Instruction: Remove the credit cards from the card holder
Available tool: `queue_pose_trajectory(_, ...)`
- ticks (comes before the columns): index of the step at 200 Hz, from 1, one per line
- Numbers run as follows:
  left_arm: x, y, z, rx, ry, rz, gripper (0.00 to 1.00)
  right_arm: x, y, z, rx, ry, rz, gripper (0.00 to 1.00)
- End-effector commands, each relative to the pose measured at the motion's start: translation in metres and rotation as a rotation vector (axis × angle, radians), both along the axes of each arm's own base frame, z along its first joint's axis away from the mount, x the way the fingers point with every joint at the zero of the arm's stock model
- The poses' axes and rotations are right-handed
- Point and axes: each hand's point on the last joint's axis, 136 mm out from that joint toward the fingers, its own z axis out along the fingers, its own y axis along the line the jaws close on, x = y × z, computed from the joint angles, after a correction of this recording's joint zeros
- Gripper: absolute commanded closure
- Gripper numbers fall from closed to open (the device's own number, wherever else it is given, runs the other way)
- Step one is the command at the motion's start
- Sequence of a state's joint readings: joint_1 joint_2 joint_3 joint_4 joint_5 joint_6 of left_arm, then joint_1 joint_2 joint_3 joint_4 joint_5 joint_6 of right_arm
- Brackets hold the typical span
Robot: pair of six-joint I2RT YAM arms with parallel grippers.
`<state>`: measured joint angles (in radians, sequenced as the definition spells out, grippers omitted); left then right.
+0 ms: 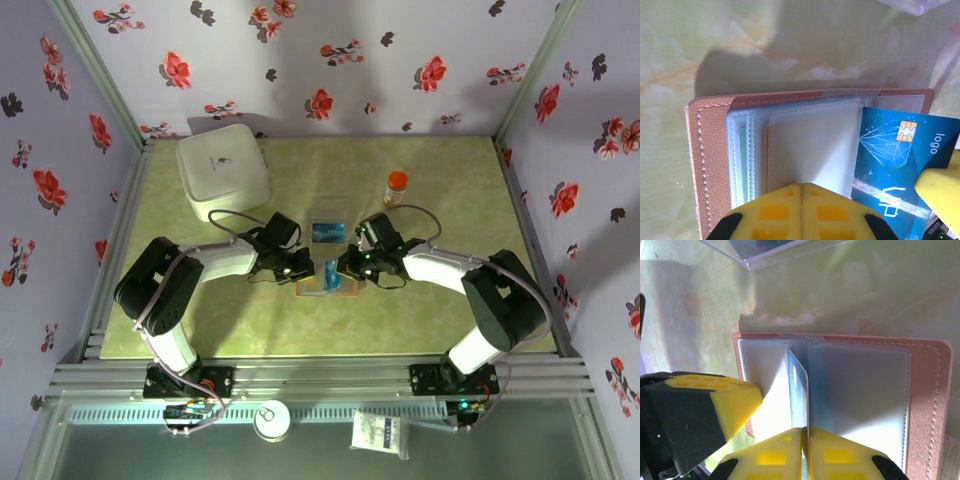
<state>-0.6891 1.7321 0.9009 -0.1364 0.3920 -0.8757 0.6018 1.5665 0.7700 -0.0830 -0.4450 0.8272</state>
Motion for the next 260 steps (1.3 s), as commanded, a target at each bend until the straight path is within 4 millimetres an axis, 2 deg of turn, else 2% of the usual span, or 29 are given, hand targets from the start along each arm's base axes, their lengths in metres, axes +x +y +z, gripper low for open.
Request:
queue_pose_trajectory(1,0.003,0.001,0.013,0.009,-0.042,-0.012,1.00,0.002,-0.004,0.014,-0.024,-0.031,0.020,0.89)
queue_pose_trajectory(56,0.005,0.000,0.031,-0.029,-0.079,0.005,1.00,0.008,-0.011,0.033,-0.119,-0.084,0.087,0.92)
queue_pose_trajectory(99,0.003,0.011,0.038,-0.034,-0.102,0.030,1.00,0.019,-0.009,0.048,-0.206,-0.175,0.256,0.95)
queue_pose_trajectory(129,-0.003,0.024,0.041,-0.033,-0.110,0.049,1.00,0.027,-0.005,0.061,-0.266,-0.288,0.450,0.96)
queue_pose_trajectory(160,-0.010,0.037,0.038,-0.028,-0.106,0.067,0.99,0.045,-0.004,0.074,-0.367,-0.449,0.664,0.98)
queue_pose_trajectory(205,-0.019,0.057,0.040,-0.022,-0.116,0.104,0.98,0.057,0.004,0.093,-0.429,-0.615,1.048,1.00)
queue_pose_trajectory(228,-0.023,0.064,0.041,-0.018,-0.118,0.118,0.97,0.067,0.004,0.094,-0.481,-0.686,1.205,1.00)
queue_pose_trajectory(260,-0.026,0.073,0.041,-0.013,-0.121,0.138,0.97,0.083,0.008,0.096,-0.527,-0.751,1.328,1.00)
